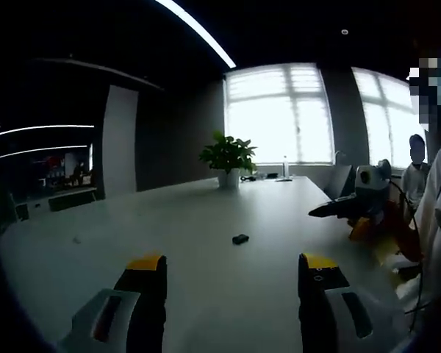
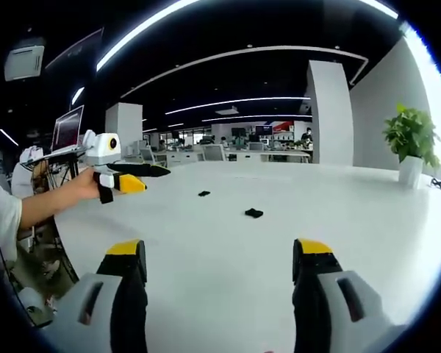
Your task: Snap the two parts of the plastic buckle together until the buckle closes and remains connected.
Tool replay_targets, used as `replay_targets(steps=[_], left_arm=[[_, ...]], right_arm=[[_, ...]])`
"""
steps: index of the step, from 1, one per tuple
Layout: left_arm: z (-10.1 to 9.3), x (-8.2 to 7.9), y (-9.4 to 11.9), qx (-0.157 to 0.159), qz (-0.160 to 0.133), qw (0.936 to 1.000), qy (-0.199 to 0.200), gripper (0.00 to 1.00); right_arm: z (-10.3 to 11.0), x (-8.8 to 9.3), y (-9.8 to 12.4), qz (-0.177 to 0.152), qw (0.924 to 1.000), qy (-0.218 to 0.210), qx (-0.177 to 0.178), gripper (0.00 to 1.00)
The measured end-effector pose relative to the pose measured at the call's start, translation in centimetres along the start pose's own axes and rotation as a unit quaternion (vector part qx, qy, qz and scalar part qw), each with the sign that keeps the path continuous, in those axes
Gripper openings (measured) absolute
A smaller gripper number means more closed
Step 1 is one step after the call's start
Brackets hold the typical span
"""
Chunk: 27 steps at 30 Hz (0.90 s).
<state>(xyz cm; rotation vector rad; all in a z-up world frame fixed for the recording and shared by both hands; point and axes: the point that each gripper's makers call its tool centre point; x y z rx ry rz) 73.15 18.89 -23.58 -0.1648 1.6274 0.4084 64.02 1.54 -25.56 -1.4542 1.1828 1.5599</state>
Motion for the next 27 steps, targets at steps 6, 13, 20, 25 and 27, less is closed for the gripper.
replay_targets(steps=[6, 13, 20, 25, 27], left_arm=[[0.0, -0.1, -1.2, 0.009, 0.005, 0.9999, -0.007, 0.74], [0.1, -0.9, -2.7, 0.023, 0.000, 0.9997, -0.011, 0.74], [0.4, -1.2, -3.9, 0.032, 0.004, 0.9994, -0.015, 0.74], [0.7, -1.0, -4.9, 0.037, 0.014, 0.9991, -0.019, 0.74], [0.8, -0.9, -5.3, 0.037, 0.019, 0.9989, -0.022, 0.74]], right_arm=[[0.0, -0.3, -0.1, -0.003, 1.0000, 0.000, 0.001, 0.81], [-0.3, -0.3, 0.3, 0.000, 1.0000, 0.004, 0.007, 0.81], [-0.7, -0.3, 0.5, -0.001, 0.9999, 0.001, 0.013, 0.81], [-0.8, -0.3, 0.7, -0.002, 0.9999, 0.000, 0.015, 0.81], [-0.8, -0.3, 0.7, -0.002, 0.9999, -0.001, 0.016, 0.81]])
Point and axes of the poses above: the point that each gripper's makers call its tool centre point, and the gripper's own axes: y roughly backward along the fingers, z roughly to its left, x roughly out of its underside, and after that the axes turned 8 degrees about x, right-handed
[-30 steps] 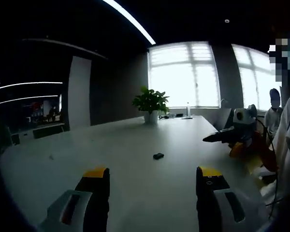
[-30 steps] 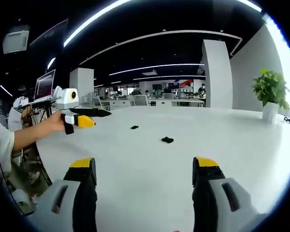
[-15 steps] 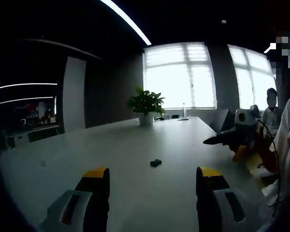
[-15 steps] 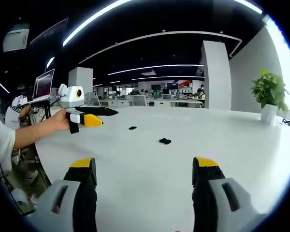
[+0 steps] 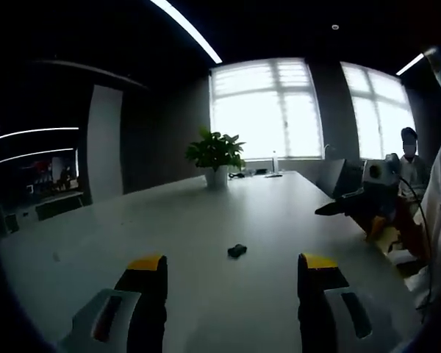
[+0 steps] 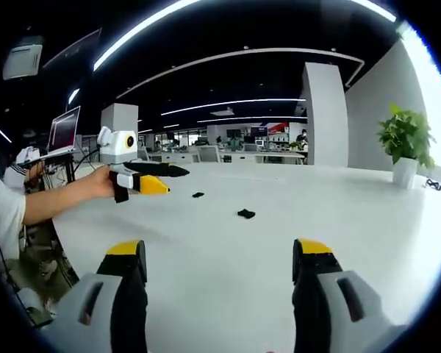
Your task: Snap the two parts of the plastic buckle together until the buckle closes and remains connected.
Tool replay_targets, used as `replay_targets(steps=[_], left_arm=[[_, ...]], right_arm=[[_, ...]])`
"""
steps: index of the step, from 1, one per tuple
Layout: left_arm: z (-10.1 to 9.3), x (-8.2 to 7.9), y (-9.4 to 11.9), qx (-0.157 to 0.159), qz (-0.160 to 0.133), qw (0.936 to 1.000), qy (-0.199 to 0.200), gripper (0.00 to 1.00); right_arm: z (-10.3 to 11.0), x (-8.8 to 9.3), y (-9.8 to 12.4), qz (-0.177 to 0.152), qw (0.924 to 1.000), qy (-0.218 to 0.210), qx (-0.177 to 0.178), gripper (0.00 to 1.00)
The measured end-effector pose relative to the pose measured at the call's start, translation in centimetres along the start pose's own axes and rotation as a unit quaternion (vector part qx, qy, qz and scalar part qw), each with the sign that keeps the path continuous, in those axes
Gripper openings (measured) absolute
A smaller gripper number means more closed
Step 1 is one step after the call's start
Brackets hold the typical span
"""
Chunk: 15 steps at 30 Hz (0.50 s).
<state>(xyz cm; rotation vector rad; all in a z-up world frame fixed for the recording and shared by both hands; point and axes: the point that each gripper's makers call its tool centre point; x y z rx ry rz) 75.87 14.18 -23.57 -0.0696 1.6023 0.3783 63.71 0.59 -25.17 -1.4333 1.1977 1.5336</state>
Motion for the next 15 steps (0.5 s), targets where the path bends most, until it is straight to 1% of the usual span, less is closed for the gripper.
replay_targets(steps=[2, 4, 7, 10, 15], left_arm=[[-0.1, -0.1, -0.3, 0.009, -0.003, 1.0000, 0.002, 0.74], [-0.1, -0.1, -0.7, 0.010, -0.003, 0.9999, 0.006, 0.74], [0.0, 0.2, -1.2, 0.012, 0.009, 0.9999, -0.004, 0.74], [0.2, 0.4, -1.9, 0.015, 0.016, 0.9998, -0.006, 0.74], [0.2, 0.9, -2.9, 0.027, 0.021, 0.9994, 0.006, 0.74]], right_arm=[[0.0, 0.1, 0.0, 0.001, 1.0000, -0.001, 0.000, 0.81], [-0.1, 0.1, 0.1, 0.001, 1.0000, -0.001, 0.001, 0.81], [-0.3, 0.1, 0.1, 0.001, 1.0000, -0.001, 0.004, 0.81], [-0.3, 0.2, 0.1, 0.001, 1.0000, -0.001, 0.005, 0.81], [-0.4, 0.2, 0.0, 0.002, 1.0000, -0.001, 0.006, 0.81]])
Point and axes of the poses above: the point that each gripper's makers call its tool centre point, and the gripper's own axes: y roughly backward along the fingers, z roughly to its left, x roughly out of its underside, and after that the axes turned 8 degrees about x, right-handed
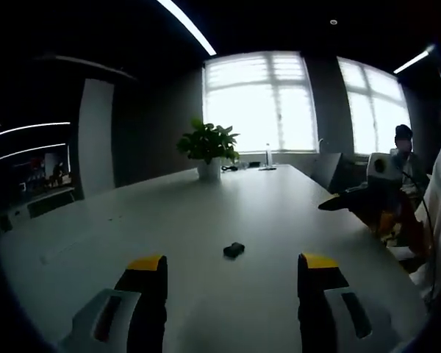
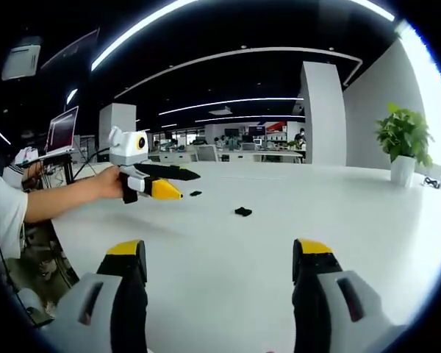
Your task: Snap the two parts of the plastic buckle together until the buckle closes and remains connected.
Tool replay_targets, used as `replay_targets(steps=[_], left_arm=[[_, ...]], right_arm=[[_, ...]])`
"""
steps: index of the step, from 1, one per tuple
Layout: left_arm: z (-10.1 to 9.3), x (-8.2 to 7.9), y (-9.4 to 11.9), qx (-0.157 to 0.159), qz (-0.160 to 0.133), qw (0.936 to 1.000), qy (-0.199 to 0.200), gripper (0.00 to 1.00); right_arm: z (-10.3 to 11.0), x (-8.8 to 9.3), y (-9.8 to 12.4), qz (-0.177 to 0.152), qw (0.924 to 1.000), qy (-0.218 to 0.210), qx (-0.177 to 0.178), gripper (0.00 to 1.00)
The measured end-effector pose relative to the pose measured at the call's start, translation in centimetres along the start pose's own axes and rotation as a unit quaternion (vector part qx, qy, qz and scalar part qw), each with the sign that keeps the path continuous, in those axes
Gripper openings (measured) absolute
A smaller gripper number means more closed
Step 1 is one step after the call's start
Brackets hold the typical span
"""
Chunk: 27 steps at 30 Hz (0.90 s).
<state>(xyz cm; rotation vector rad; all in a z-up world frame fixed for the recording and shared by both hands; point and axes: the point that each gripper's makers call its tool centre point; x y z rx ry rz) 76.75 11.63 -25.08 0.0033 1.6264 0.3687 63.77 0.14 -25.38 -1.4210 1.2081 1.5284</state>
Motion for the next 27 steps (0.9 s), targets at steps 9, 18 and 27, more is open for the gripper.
replay_targets(steps=[9, 18, 27], left_arm=[[-0.1, 0.4, -1.3, 0.011, 0.016, 0.9998, -0.006, 0.74], [0.2, 0.1, -2.3, 0.021, 0.014, 0.9997, -0.001, 0.74], [0.5, 0.1, -3.4, 0.030, 0.017, 0.9994, 0.004, 0.74]], right_arm=[[-0.4, 0.0, 0.1, 0.001, 1.0000, 0.000, 0.005, 0.81], [-0.5, 0.0, 0.3, 0.001, 1.0000, 0.003, 0.008, 0.81], [-1.0, 0.0, 0.7, 0.002, 0.9999, 0.002, 0.015, 0.81]])
Point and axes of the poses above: the point that each gripper's makers call its tool centre point, and the gripper's own axes: y roughly backward along the fingers, z roughly to its left, x roughly out of its underside, and after that the axes turned 8 degrees about x, right-handed
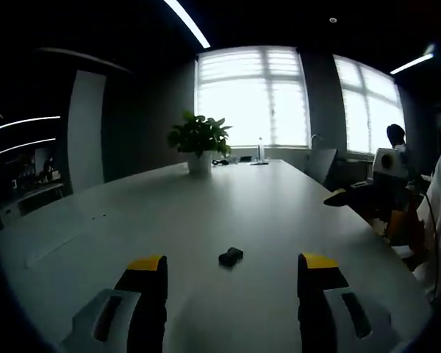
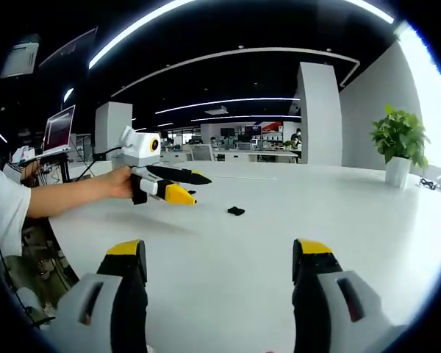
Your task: Snap the two parts of the plastic buckle together until the buckle closes and remains connected.
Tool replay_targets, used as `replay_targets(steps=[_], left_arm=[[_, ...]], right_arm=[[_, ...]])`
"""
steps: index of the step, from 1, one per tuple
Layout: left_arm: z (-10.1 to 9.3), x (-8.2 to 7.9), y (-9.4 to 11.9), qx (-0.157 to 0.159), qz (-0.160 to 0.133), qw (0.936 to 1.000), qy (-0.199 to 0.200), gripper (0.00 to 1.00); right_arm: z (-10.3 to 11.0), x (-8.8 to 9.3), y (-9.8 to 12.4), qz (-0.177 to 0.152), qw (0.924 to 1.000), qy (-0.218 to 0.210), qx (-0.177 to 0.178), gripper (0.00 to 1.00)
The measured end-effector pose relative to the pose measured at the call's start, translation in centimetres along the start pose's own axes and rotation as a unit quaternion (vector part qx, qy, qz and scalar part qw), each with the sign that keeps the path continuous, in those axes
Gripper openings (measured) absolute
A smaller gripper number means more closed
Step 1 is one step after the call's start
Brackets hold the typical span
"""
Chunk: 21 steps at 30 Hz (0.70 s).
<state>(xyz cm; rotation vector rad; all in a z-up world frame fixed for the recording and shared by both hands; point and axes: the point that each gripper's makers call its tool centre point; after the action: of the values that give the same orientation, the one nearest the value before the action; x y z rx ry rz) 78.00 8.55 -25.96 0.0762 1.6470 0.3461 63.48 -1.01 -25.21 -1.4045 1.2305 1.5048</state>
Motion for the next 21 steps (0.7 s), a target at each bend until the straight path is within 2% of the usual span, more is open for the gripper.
replay_targets(steps=[10, 14, 21], left_arm=[[0.7, 0.7, -1.5, 0.001, 0.015, 0.9999, 0.002, 0.73], [1.1, 1.1, -1.9, 0.002, 0.022, 0.9997, 0.005, 0.73], [2.1, 0.7, -2.5, -0.002, 0.028, 0.9996, 0.000, 0.71]], right_arm=[[-0.8, 0.3, 0.6, 0.001, 0.9999, -0.006, 0.012, 0.80], [-0.8, 0.5, 0.3, 0.002, 0.9998, -0.020, 0.006, 0.80], [-0.8, 0.0, 0.1, -0.003, 0.9998, -0.021, 0.002, 0.80]])
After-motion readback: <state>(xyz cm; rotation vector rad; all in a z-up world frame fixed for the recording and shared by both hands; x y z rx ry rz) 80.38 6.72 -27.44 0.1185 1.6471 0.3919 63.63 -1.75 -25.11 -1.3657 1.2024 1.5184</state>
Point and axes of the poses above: the point that each gripper's makers call its tool centre point, and the gripper's own axes: y roughly backward along the fingers, z roughly to its left, x roughly out of its underside, and after that the axes turned 8 degrees about x, right-handed
